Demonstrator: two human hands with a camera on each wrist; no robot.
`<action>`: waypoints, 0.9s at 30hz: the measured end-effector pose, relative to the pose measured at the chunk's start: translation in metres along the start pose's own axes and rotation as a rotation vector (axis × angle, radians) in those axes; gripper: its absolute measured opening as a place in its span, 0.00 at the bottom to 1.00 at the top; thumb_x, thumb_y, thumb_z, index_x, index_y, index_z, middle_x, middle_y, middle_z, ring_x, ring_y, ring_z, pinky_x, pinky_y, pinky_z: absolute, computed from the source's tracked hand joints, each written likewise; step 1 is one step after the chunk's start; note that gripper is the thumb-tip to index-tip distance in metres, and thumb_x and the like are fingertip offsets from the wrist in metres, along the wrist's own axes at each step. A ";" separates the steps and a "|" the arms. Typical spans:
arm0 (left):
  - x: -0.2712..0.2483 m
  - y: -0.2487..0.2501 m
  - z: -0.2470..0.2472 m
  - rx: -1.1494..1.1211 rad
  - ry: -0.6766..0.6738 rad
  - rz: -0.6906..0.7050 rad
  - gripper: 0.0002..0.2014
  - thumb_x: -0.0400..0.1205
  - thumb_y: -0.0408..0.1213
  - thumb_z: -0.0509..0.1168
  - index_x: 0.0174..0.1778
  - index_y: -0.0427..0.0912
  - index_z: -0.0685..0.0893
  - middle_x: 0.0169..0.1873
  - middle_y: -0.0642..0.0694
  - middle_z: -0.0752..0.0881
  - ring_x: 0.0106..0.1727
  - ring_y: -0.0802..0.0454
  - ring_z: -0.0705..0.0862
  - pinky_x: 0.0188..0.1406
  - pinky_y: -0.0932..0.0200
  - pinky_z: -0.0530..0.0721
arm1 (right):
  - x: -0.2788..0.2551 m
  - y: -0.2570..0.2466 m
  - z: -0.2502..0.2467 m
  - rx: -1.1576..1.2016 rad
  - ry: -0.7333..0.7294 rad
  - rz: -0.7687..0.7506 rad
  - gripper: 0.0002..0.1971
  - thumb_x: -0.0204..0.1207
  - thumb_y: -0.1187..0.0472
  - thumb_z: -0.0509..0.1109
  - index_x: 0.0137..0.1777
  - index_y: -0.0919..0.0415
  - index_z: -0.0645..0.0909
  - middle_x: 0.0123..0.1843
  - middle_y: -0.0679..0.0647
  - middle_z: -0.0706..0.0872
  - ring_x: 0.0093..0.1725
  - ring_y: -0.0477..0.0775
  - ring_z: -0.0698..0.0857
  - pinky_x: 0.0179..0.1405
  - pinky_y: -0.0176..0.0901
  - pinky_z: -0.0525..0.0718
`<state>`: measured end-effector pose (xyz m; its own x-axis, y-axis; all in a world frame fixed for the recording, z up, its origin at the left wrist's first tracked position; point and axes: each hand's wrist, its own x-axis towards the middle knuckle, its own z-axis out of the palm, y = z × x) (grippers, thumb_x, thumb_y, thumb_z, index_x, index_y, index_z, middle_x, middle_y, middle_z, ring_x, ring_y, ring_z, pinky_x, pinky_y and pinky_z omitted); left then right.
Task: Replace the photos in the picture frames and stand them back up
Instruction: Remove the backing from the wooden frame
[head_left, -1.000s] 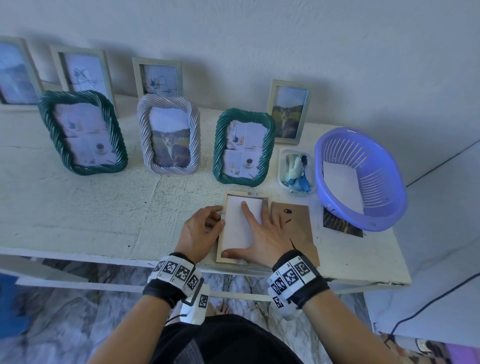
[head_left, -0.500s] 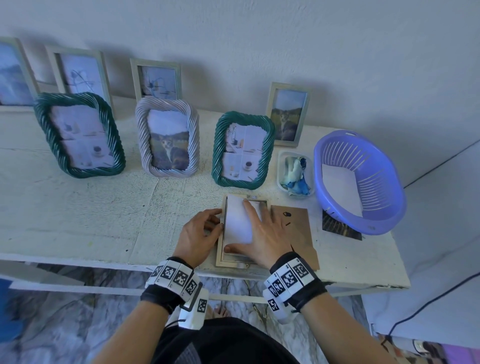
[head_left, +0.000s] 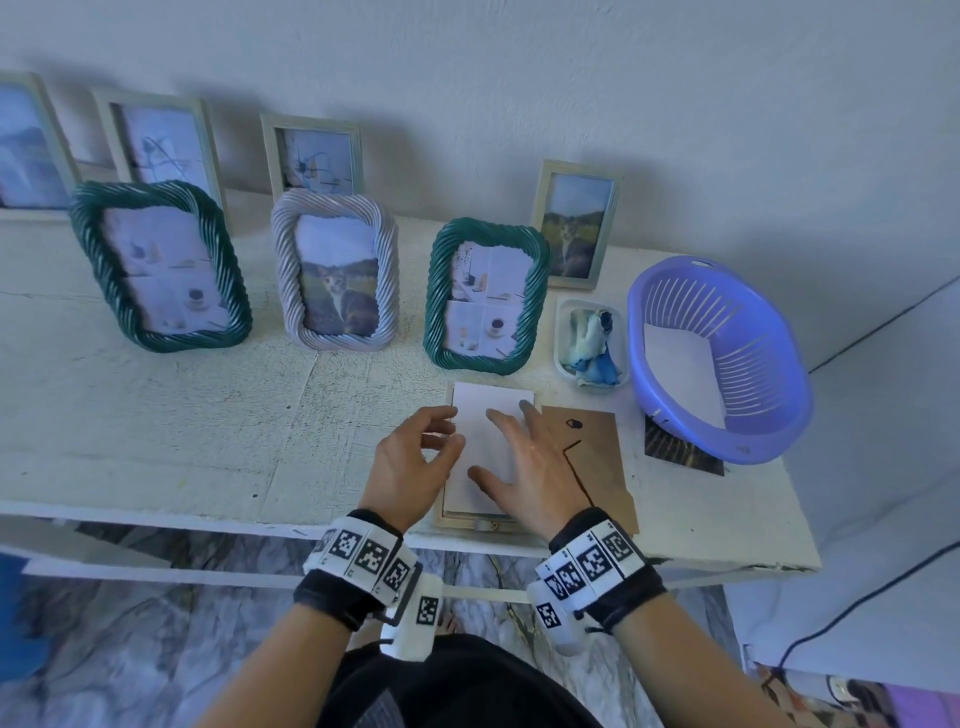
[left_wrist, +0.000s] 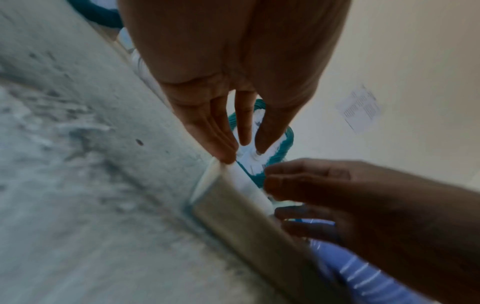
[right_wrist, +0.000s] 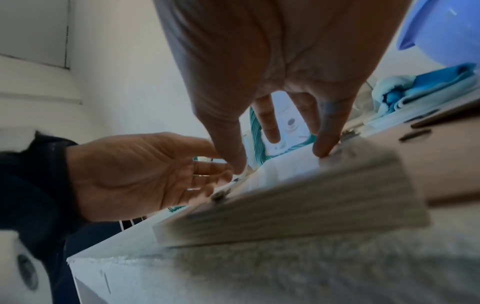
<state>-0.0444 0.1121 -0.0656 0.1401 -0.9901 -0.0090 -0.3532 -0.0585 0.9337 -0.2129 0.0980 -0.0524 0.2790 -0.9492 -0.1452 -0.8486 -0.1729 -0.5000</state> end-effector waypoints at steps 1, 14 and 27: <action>0.000 -0.003 0.000 0.102 0.026 0.047 0.15 0.80 0.38 0.71 0.63 0.47 0.84 0.50 0.51 0.85 0.45 0.60 0.86 0.44 0.60 0.86 | 0.000 0.001 0.001 0.002 0.009 0.002 0.35 0.76 0.42 0.68 0.81 0.47 0.60 0.84 0.61 0.56 0.82 0.63 0.60 0.74 0.56 0.69; 0.008 -0.004 -0.002 0.264 0.003 -0.098 0.18 0.80 0.42 0.71 0.65 0.43 0.83 0.50 0.44 0.84 0.44 0.48 0.86 0.52 0.49 0.86 | -0.004 0.007 -0.003 0.081 0.041 -0.084 0.25 0.76 0.52 0.72 0.72 0.58 0.76 0.71 0.60 0.76 0.68 0.60 0.76 0.66 0.47 0.74; 0.031 0.018 0.001 0.301 -0.114 -0.159 0.19 0.77 0.45 0.72 0.64 0.48 0.80 0.59 0.46 0.76 0.64 0.45 0.76 0.66 0.48 0.76 | -0.008 0.009 -0.003 0.098 -0.008 -0.083 0.28 0.75 0.45 0.64 0.75 0.52 0.72 0.75 0.57 0.73 0.76 0.56 0.69 0.74 0.50 0.70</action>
<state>-0.0473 0.0804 -0.0494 0.1171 -0.9726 -0.2010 -0.5941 -0.2308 0.7706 -0.2243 0.1035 -0.0533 0.3504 -0.9305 -0.1069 -0.7748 -0.2238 -0.5913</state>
